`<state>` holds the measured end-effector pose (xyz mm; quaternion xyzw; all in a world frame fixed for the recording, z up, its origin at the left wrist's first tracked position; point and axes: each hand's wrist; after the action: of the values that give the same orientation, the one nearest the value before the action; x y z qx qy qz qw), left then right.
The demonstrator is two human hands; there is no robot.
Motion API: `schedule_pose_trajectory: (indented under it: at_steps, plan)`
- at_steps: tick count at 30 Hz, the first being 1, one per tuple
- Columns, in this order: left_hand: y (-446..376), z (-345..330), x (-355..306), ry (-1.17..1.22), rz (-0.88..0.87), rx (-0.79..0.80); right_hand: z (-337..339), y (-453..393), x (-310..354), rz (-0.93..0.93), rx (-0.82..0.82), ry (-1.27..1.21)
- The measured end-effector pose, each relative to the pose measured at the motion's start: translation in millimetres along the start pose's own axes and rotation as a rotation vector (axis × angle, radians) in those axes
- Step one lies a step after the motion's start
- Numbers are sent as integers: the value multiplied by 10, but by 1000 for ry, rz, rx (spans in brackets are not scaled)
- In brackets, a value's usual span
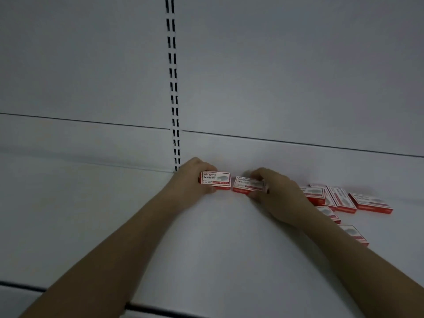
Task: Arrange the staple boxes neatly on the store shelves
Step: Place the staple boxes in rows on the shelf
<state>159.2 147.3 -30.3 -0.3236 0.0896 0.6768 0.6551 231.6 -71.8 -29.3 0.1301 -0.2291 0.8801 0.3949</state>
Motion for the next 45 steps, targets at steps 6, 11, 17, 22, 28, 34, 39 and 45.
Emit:
schedule_pose_trajectory:
  at_steps: [6,11,17,22,28,34,39,45]
  plan:
    - [-15,56,-8,112,-58,-194,113,-22,-80,102,-207,-225]
    - [28,105,-45,193,-100,-293,182,-13,-95,216,-279,-281]
    - [80,150,-81,296,-64,-309,161,-35,-122,283,-304,-262]
    - [71,160,-52,314,30,-284,148,-38,-152,234,-272,-297]
    - [61,176,30,276,55,-243,123,-33,-171,183,-207,-309]
    - [25,164,89,382,77,-216,138,-12,-142,148,-208,-275]
    - [47,127,-13,464,59,-124,235,86,-72,76,-232,-199]
    - [56,100,-136,553,-21,-23,367,394,60,-70,-188,-101]
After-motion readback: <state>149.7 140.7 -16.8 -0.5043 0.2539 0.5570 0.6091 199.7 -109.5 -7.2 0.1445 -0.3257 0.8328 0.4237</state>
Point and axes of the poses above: each hand's wrist, its own y-axis away from the middle knuckle, its own z-axis out of the back of the hand, x = y × z, and after that the axes turned 1 degree about -y, right-handed
